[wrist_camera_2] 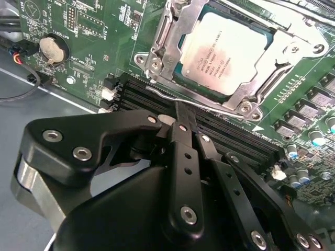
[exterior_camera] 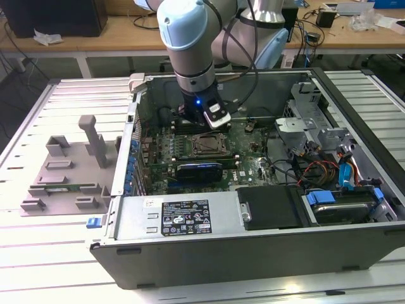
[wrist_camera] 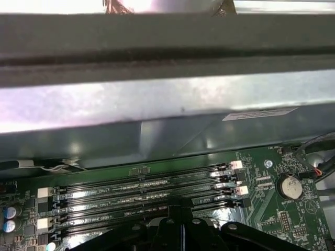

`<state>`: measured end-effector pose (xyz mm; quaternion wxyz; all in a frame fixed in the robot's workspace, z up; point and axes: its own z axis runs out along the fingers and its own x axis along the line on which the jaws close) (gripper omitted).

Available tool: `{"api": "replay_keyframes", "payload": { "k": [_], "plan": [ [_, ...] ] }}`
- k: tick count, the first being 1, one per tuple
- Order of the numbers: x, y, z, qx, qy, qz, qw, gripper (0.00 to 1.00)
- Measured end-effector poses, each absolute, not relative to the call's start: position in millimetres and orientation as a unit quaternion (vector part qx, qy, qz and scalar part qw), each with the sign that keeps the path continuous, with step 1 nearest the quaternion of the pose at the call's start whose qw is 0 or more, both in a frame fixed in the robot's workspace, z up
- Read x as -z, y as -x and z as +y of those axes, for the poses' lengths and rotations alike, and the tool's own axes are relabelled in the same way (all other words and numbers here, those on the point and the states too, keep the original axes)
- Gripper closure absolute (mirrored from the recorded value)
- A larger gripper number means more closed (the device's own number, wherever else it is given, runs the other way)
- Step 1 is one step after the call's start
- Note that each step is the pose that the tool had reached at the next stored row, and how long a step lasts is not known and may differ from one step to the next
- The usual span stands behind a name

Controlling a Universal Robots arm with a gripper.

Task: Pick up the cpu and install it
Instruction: 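Install the first cpu locking lever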

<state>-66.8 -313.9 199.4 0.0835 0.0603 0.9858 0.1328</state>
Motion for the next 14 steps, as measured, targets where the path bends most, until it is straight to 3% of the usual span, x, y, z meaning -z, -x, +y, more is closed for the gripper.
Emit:
{"api": "replay_keyframes", "payload": {
  "k": [14],
  "plan": [
    [-208.3,66.8,-313.8,-0.133,-0.061,0.986,0.084,0.89]
  ]
}}
